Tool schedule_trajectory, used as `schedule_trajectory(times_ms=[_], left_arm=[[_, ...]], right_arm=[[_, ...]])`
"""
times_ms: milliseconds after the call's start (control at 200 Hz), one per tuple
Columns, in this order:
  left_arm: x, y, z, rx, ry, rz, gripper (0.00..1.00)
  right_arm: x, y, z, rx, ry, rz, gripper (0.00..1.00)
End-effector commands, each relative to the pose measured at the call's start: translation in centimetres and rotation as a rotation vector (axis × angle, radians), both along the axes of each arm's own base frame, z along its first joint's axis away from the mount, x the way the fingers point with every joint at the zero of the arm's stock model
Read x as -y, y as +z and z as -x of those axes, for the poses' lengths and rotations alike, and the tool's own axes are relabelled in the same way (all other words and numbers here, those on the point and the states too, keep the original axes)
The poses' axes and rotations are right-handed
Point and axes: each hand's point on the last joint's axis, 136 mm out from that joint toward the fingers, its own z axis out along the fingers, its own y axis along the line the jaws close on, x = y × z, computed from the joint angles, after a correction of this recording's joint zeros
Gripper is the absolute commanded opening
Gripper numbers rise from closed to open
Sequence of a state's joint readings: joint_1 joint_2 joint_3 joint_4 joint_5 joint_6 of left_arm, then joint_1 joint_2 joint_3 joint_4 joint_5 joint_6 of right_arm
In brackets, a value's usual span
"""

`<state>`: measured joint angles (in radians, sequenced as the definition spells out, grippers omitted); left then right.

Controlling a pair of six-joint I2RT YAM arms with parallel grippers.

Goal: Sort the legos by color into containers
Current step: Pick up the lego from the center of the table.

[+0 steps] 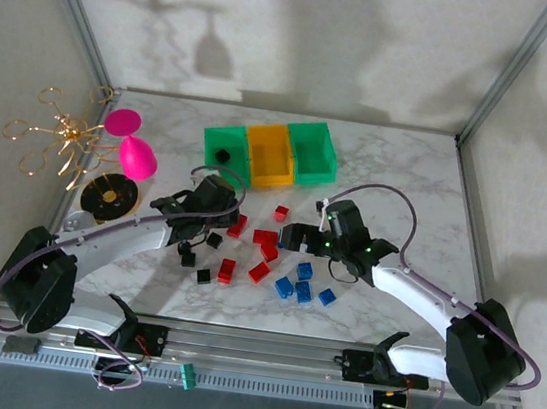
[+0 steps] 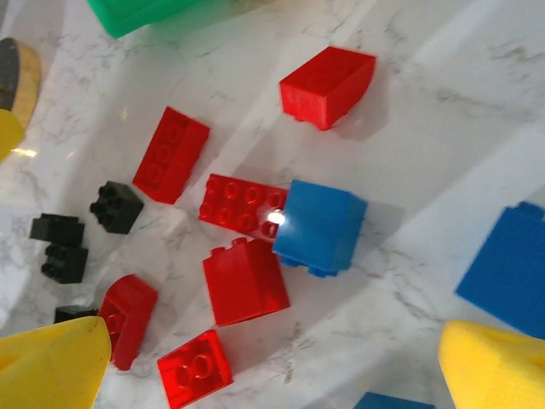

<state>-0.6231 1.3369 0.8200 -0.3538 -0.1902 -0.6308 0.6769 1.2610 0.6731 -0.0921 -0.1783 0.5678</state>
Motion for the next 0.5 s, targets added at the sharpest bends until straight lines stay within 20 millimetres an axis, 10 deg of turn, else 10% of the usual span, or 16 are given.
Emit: schedule_trajectory(times_ms=[0,496], left_arm=[[-0.2,-2.0,2.2,-0.092,-0.009,0.009,0.74],[0.9,-7.5,2.8,-0.238,-0.134,-0.093,0.70]], right_arm=[[-0.9,-0.3,0.4,-0.034,-0.012,-0.083,0.99],[-0.9,-0.8,0.4,-0.047,-0.024,-0.066,0.99]])
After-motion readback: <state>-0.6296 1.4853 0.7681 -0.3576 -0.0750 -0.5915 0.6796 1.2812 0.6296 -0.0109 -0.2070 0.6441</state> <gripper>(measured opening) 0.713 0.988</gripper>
